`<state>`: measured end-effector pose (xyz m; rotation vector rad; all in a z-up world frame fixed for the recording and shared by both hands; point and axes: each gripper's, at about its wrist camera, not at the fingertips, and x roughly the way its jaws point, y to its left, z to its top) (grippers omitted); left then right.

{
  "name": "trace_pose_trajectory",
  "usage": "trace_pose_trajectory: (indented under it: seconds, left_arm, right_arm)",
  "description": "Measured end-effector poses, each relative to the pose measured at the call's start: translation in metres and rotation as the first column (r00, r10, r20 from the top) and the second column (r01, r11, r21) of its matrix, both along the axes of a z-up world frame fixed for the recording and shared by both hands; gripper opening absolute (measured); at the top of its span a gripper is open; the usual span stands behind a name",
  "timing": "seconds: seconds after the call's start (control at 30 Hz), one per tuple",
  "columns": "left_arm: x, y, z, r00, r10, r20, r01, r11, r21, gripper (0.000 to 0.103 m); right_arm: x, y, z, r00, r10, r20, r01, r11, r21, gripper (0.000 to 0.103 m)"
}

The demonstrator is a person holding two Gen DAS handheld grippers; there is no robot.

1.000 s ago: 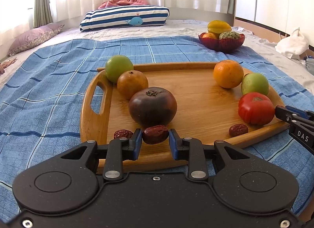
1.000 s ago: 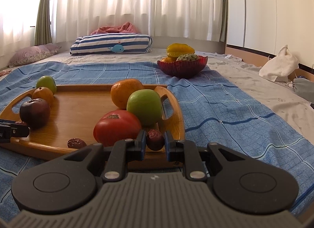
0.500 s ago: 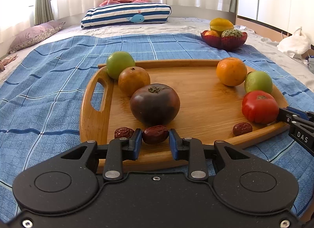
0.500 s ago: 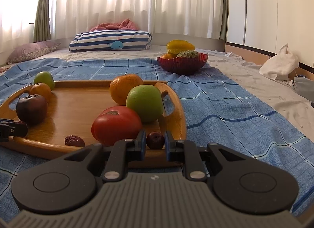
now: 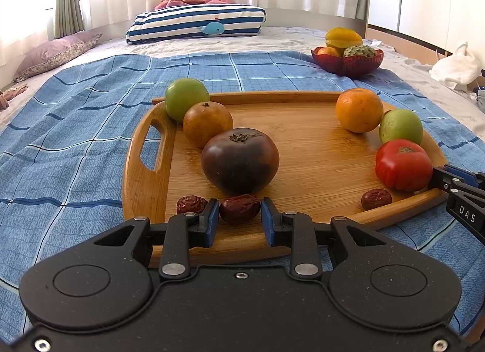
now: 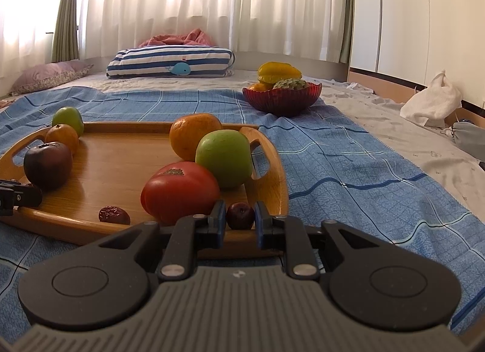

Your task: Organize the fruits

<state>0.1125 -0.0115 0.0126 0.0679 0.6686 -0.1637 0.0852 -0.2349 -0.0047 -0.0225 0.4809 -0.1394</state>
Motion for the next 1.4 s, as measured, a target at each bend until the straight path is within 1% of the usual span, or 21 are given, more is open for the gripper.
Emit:
trace_pose_trajectory:
  seconds: [0.07, 0.17, 0.27, 0.3, 0.4, 0.43, 0.53, 0.67, 0.73, 0.8, 0.97, 1.03, 1.13, 1.23, 1.4]
  left_arm:
    - [0.0, 0.0, 0.0, 1.0, 0.0, 0.0, 0.0, 1.0, 0.0, 0.028]
    - [0.0, 0.0, 0.0, 1.0, 0.0, 0.0, 0.0, 1.0, -0.002, 0.029]
    - [-0.001, 0.002, 0.001, 1.0, 0.006, 0.003, -0.006, 1.0, -0.003, 0.037]
    - [-0.001, 0.002, 0.001, 1.0, 0.007, 0.006, -0.007, 1.0, -0.001, 0.039]
    - [-0.003, 0.003, 0.001, 1.0, 0.007, 0.01, -0.007, 1.0, 0.002, 0.041]
    - [-0.003, 0.003, 0.002, 1.0, 0.008, 0.011, -0.008, 1.0, 0.002, 0.045]
    - [-0.006, 0.002, 0.003, 1.0, 0.009, 0.019, -0.009, 1.0, 0.001, 0.052]
    - [-0.01, 0.002, 0.006, 0.999, 0.007, 0.031, -0.008, 1.0, 0.008, 0.058]
    - [-0.013, 0.002, 0.008, 0.999, 0.009, 0.037, -0.01, 1.0, 0.012, 0.064]
    - [-0.016, 0.002, 0.009, 0.999, 0.009, 0.042, -0.009, 1.0, 0.008, 0.068]
    - [-0.026, 0.002, 0.014, 0.998, 0.006, 0.057, -0.006, 1.0, 0.005, 0.071]
    - [-0.031, 0.001, 0.015, 0.998, 0.004, 0.065, -0.004, 1.0, 0.005, 0.077]
    - [-0.038, 0.0, 0.017, 0.998, -0.002, 0.07, 0.002, 1.0, 0.005, 0.079]
    - [-0.047, -0.001, 0.017, 0.997, -0.005, 0.071, 0.005, 1.0, 0.005, 0.081]
    - [-0.058, -0.001, 0.016, 0.998, -0.007, 0.057, 0.007, 1.0, -0.003, 0.082]
  right_arm:
    - [0.0, 0.001, 0.0, 1.0, 0.001, 0.001, -0.001, 1.0, -0.002, 0.027]
    - [0.0, 0.001, 0.0, 1.0, 0.0, 0.003, 0.0, 1.0, -0.003, 0.027]
    - [-0.002, 0.001, 0.0, 1.0, 0.002, 0.007, -0.002, 1.0, -0.003, 0.028]
    - [-0.002, 0.001, 0.0, 1.0, 0.002, 0.008, -0.002, 1.0, -0.003, 0.032]
    - [-0.003, 0.001, 0.0, 1.0, 0.001, 0.009, -0.001, 1.0, -0.001, 0.035]
    - [-0.003, 0.001, 0.0, 1.0, 0.0, 0.009, 0.0, 1.0, 0.0, 0.039]
    - [-0.004, 0.0, 0.001, 1.0, -0.007, 0.013, 0.006, 1.0, 0.008, 0.048]
    - [-0.009, -0.002, 0.003, 1.0, -0.004, 0.022, 0.003, 1.0, 0.026, 0.053]
    - [-0.011, -0.001, 0.004, 1.0, -0.001, 0.026, 0.0, 1.0, 0.023, 0.054]
    - [-0.014, 0.0, 0.005, 1.0, 0.002, 0.031, -0.002, 1.0, 0.018, 0.057]
    - [-0.022, 0.003, 0.009, 0.999, 0.008, 0.053, -0.009, 1.0, 0.022, 0.062]
    - [-0.026, 0.004, 0.011, 0.998, 0.015, 0.059, -0.017, 1.0, 0.023, 0.064]
    - [-0.033, 0.009, 0.014, 0.998, 0.027, 0.065, -0.029, 0.999, 0.03, 0.068]
    - [-0.04, 0.014, 0.015, 0.997, 0.04, 0.065, -0.043, 0.998, 0.04, 0.069]
    - [-0.049, 0.024, 0.012, 0.997, 0.06, 0.054, -0.062, 0.997, 0.037, 0.071]
